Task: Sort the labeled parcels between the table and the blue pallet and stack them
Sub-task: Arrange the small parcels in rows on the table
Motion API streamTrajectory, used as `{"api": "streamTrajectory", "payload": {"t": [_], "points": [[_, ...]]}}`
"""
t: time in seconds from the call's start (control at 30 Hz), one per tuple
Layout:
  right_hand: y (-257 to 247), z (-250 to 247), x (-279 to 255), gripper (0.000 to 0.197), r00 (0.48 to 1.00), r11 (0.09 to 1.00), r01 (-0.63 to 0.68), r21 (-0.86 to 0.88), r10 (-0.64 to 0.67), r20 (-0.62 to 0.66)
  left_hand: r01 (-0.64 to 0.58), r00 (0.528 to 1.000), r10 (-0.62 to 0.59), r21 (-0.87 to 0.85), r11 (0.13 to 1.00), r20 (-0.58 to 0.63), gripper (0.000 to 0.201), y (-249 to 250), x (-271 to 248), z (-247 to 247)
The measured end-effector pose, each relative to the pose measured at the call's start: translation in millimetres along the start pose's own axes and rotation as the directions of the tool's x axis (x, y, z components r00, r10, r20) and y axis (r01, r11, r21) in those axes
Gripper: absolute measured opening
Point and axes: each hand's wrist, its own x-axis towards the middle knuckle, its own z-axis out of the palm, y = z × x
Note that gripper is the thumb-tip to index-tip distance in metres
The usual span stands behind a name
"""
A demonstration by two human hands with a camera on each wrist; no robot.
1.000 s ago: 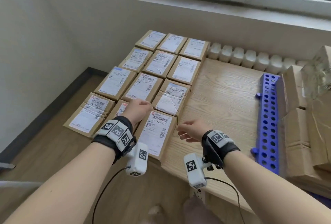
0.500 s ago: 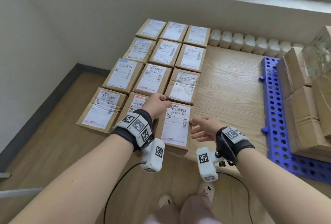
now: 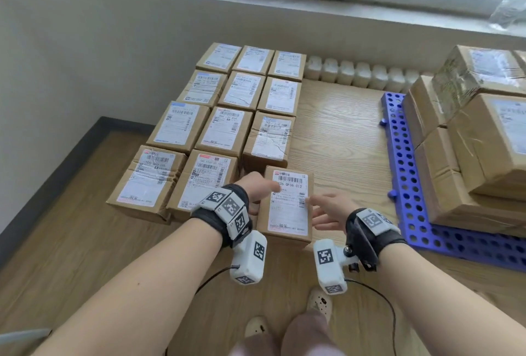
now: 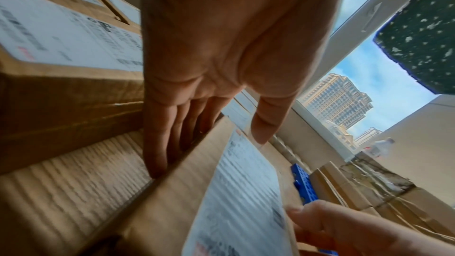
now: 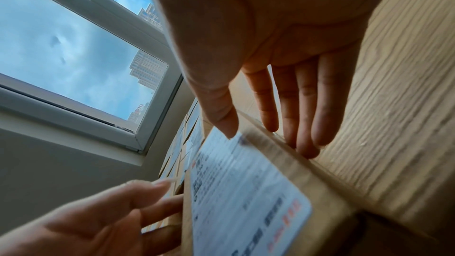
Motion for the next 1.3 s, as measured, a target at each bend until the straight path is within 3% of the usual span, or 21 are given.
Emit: {"api": "streamTrajectory", "payload": {"t": [0.23, 0.47, 0.67, 0.77, 0.83, 0.93, 1.0, 1.07, 1.17, 1.3], "points": [[6, -41, -26, 0.034, 0.993, 0.994, 0.053, 0.100, -0.042, -0.107, -0.089, 0.993, 0.090, -0.026, 0.996, 0.080, 0.048, 28, -12, 19], [-1, -88, -56, 0.013, 0.939, 0.938, 0.226, 0.262, -0.138, -0.314, -0.277, 0.955, 0.271, 0.031, 0.961, 0.122, 0.044, 86, -35, 31], [-31, -128, -71, 0.012, 0.839, 0.864, 0.417, 0.281, -0.247, -0.484, -0.413, 0.907, 0.410, 0.018, 0.910, 0.098, 0.045, 147, -50, 29], [-41, -148, -79, 0.029, 0.782, 0.824, 0.494, 0.279, -0.280, -0.556, -0.467, 0.881, 0.468, -0.023, 0.884, 0.073, 0.040, 177, -55, 35], [-46, -165, -82, 0.032, 0.768, 0.788, 0.532, 0.311, -0.292, -0.570, -0.494, 0.865, 0.498, -0.071, 0.867, 0.057, 0.036, 198, -57, 44], [-50, -191, -83, 0.020, 0.761, 0.711, 0.580, 0.397, -0.298, -0.577, -0.521, 0.847, 0.529, -0.115, 0.846, 0.055, 0.030, 226, -56, 61], [-51, -211, -81, 0.029, 0.759, 0.697, 0.591, 0.407, -0.309, -0.574, -0.542, 0.833, 0.550, -0.122, 0.832, 0.050, 0.029, 246, -53, 73], [-55, -235, -80, 0.026, 0.749, 0.662, 0.621, 0.419, -0.346, -0.565, -0.571, 0.815, 0.579, -0.121, 0.812, 0.037, 0.031, 269, -50, 85], [-70, -282, -79, 0.021, 0.732, 0.650, 0.647, 0.398, -0.385, -0.562, -0.618, 0.783, 0.622, -0.103, 0.780, 0.012, 0.033, 314, -46, 100], [-94, -349, -75, 0.033, 0.691, 0.662, 0.679, 0.319, -0.429, -0.582, -0.655, 0.754, 0.656, -0.092, 0.750, -0.022, 0.031, 377, -39, 125]]}}
